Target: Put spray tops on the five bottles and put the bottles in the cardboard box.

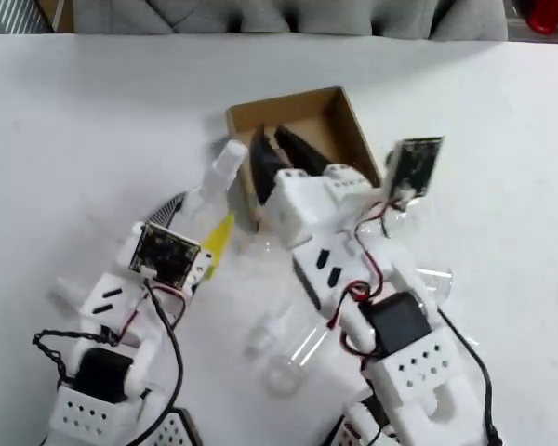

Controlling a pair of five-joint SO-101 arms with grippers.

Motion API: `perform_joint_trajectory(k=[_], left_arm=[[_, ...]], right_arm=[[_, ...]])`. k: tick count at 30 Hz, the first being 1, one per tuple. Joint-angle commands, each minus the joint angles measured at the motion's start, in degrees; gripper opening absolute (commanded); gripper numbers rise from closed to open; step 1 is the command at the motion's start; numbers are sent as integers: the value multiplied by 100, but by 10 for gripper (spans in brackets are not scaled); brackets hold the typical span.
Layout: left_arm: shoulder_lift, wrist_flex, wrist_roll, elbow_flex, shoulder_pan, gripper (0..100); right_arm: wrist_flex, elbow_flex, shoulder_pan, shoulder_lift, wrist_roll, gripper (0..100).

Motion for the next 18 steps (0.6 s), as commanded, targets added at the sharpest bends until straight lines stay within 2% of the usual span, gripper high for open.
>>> perform_joint_trajectory(k=[1,9,18], left_arm=[[-75,-158,9,-62,-75,21],[-75,-149,9,-62,-75,21],[-75,-149,0,-62,-75,21]], right_arm=[[-400,-334,251,207,70,36],[-1077,-369,198,1297,70,17],[-743,-369,-426,1367,105,17]])
